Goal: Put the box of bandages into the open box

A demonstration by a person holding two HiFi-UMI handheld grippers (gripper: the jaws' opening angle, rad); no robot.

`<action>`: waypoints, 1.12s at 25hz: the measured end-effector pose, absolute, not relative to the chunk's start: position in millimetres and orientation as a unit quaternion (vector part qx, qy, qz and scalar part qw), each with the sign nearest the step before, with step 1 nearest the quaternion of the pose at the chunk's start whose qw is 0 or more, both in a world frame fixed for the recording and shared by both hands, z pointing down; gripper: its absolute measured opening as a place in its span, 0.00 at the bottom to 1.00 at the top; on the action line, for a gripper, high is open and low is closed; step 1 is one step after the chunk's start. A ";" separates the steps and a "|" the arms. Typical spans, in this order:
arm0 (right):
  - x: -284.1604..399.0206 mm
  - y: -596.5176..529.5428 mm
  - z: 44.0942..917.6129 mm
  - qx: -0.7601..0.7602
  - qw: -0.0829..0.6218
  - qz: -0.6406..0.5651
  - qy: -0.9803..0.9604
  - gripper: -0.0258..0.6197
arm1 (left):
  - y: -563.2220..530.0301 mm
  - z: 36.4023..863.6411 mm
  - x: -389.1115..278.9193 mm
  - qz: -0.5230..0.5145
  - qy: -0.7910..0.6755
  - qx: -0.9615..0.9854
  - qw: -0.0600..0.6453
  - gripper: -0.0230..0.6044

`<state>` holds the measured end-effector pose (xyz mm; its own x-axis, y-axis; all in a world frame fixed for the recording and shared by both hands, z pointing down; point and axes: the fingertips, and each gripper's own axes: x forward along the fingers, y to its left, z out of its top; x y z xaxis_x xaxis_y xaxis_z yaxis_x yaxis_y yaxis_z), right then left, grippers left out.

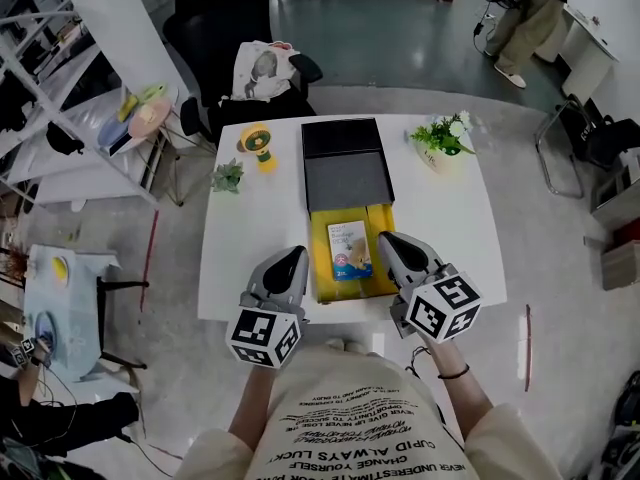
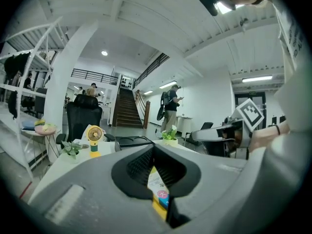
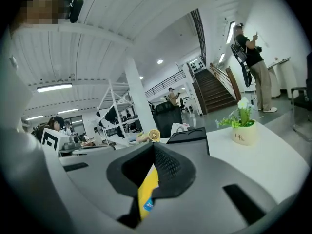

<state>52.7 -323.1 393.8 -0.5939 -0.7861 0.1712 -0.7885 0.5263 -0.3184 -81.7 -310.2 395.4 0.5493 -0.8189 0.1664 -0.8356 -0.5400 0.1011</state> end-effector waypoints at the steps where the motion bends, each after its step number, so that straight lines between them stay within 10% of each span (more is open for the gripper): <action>1: 55.0 -321.7 389.1 0.453 -0.003 0.180 -0.873 0.04 | -309.3 391.6 -83.1 0.047 -0.474 0.876 0.081 0.07; 28: 95.2 -316.7 362.7 0.508 -0.050 0.143 -0.848 0.04 | -300.7 379.6 -118.5 0.036 -0.528 0.846 0.066 0.07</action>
<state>95.2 -316.7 362.7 -0.4792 -0.8757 0.0595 -0.8470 0.4436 -0.2930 -118.5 -300.7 379.6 0.4389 -0.8889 0.1313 -0.8985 -0.4328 0.0735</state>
